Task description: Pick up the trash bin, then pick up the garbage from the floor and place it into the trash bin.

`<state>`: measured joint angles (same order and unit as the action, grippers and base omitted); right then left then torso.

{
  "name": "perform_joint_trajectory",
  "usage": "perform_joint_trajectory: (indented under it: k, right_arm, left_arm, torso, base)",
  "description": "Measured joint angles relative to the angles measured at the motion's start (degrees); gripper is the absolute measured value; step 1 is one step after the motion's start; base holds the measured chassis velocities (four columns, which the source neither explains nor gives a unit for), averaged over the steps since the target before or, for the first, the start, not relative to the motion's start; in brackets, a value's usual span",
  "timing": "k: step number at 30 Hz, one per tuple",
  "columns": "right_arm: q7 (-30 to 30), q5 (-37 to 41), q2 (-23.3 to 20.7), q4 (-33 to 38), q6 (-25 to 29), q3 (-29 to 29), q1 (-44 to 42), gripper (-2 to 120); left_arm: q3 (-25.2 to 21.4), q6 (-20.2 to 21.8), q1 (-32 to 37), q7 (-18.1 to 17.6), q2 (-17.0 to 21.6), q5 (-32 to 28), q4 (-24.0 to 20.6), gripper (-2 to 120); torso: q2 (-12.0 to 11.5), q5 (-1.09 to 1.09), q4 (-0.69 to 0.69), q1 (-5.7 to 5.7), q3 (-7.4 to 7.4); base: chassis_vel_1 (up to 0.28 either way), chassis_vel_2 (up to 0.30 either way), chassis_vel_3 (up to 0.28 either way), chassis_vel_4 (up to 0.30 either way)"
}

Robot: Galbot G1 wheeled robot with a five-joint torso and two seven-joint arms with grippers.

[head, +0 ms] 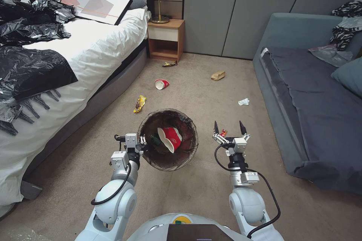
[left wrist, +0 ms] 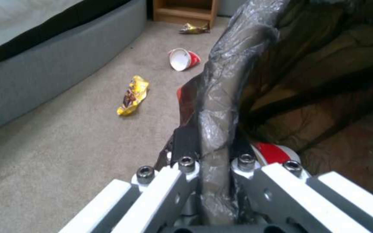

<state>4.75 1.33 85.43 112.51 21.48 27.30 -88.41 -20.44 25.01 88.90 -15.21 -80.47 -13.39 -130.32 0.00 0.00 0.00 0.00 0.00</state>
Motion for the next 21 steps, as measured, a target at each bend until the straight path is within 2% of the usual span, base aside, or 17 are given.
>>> perform_joint_trajectory:
  k: [11, 17, 21]
  right_arm:
    - [-0.07, -0.62, 0.98, -0.5, 0.51, 0.27, -0.21, 100]
    - [-0.12, -0.65, 1.15, -0.66, 0.66, 0.33, -0.24, 100]
    - [-0.17, -0.67, 1.35, -0.89, 0.76, 0.4, -0.15, 100]
  left_arm:
    - [0.1, -0.27, -0.18, 0.02, -0.23, 0.08, 0.32, 0]
    - [0.15, -0.31, -0.29, 0.03, -0.26, 0.1, 0.4, 0]
    - [0.09, -0.33, -0.34, 0.04, -0.25, 0.1, 0.45, 0]
  torso:
    - [0.0, 0.0, 0.0, 0.0, 0.0]
    - [0.0, 0.0, 0.0, 0.0, 0.0]
    - [0.0, 0.0, 0.0, 0.0, 0.0]
  base:
    - [-0.005, 0.002, 0.005, -0.002]
    - [-0.095, 0.063, 0.108, -0.087]
    - [-0.169, 0.177, 0.173, -0.165]
